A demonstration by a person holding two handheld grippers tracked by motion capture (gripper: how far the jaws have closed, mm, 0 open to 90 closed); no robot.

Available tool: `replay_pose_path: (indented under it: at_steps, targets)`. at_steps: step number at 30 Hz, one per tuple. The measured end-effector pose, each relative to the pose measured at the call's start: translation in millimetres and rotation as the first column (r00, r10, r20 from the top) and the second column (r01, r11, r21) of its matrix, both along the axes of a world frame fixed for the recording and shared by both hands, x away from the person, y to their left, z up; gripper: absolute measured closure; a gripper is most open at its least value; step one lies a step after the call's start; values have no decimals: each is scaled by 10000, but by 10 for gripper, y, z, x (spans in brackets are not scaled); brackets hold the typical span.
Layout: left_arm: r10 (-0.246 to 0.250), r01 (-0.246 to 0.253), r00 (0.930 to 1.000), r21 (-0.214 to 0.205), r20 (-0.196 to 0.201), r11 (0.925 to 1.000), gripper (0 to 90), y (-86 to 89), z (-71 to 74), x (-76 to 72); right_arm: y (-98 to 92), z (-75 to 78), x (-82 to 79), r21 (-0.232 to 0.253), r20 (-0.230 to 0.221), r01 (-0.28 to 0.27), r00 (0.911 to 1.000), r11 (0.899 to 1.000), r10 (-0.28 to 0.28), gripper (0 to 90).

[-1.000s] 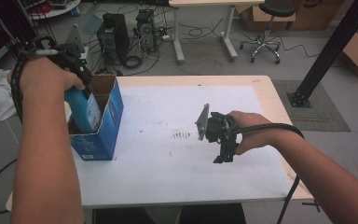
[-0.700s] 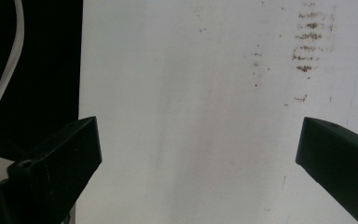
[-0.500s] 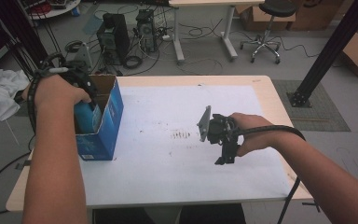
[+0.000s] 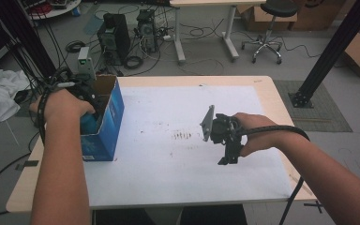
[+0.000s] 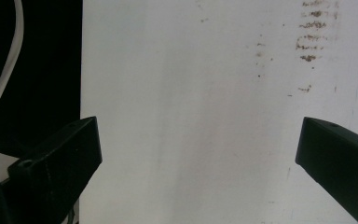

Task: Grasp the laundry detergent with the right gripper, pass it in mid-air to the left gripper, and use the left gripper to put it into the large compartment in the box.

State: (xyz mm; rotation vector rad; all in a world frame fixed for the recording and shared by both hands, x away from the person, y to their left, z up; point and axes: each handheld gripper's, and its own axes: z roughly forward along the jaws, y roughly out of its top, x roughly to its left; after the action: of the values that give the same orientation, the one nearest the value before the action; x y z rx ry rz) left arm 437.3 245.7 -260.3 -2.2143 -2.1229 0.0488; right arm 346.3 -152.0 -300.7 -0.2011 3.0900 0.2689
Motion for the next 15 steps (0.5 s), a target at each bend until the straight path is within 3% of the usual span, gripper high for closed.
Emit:
replay_pose_path:
  at_steps: [15]
  targets:
    - [-61,62,9999,128,-132,9999,390,23,-230,11,-32,-29,3,-137,-106,39,9999,9999,-41,0]
